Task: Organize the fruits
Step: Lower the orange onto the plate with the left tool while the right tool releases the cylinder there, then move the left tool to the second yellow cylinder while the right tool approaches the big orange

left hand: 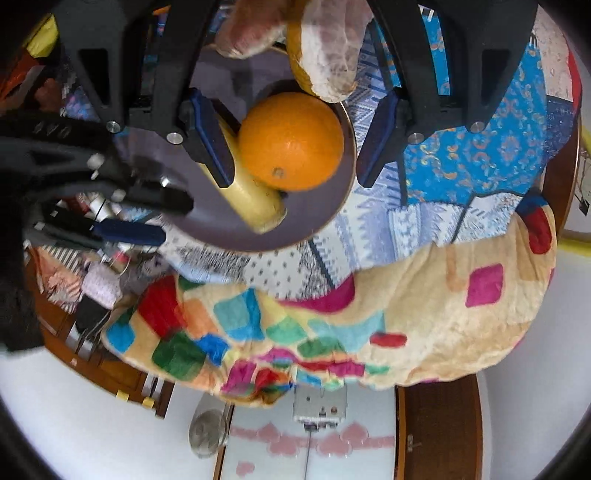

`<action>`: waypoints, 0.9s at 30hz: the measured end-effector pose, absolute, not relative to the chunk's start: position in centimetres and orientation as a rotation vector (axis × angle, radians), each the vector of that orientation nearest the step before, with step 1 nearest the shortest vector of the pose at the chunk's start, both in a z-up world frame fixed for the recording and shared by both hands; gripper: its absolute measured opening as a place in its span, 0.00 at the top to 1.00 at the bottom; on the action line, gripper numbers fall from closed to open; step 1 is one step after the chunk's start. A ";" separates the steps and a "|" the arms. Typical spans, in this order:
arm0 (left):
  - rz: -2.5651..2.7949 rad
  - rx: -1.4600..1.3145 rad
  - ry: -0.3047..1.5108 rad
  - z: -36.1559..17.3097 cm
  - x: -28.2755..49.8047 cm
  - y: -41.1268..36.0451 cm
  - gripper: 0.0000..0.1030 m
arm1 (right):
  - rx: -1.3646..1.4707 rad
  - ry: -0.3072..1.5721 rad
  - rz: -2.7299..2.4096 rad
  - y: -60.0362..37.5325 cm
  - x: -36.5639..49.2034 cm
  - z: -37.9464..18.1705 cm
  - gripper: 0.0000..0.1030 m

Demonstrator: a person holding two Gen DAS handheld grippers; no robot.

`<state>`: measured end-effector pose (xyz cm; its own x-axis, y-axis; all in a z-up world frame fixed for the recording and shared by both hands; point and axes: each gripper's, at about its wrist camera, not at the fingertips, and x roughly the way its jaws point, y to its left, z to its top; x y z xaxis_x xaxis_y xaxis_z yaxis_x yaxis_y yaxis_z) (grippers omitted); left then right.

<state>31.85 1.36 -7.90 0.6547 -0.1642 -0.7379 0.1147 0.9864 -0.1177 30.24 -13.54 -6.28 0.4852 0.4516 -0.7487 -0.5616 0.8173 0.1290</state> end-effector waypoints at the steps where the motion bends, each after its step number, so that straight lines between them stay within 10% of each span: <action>1: -0.157 -0.072 0.830 -7.3 31.4 1.6 0.33 | -0.141 0.858 0.614 -13.6 30.0 -6.1 0.52; 27: -0.079 0.039 0.684 -3.9 15.6 1.2 0.23 | -0.176 0.543 0.569 -18.2 14.2 -0.6 0.32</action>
<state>15.60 1.18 -3.87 0.7720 -0.0599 -0.6328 0.0852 0.9963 0.0097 14.22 -18.19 -0.58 0.7071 0.4641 -0.5335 -0.5546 0.8320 -0.0114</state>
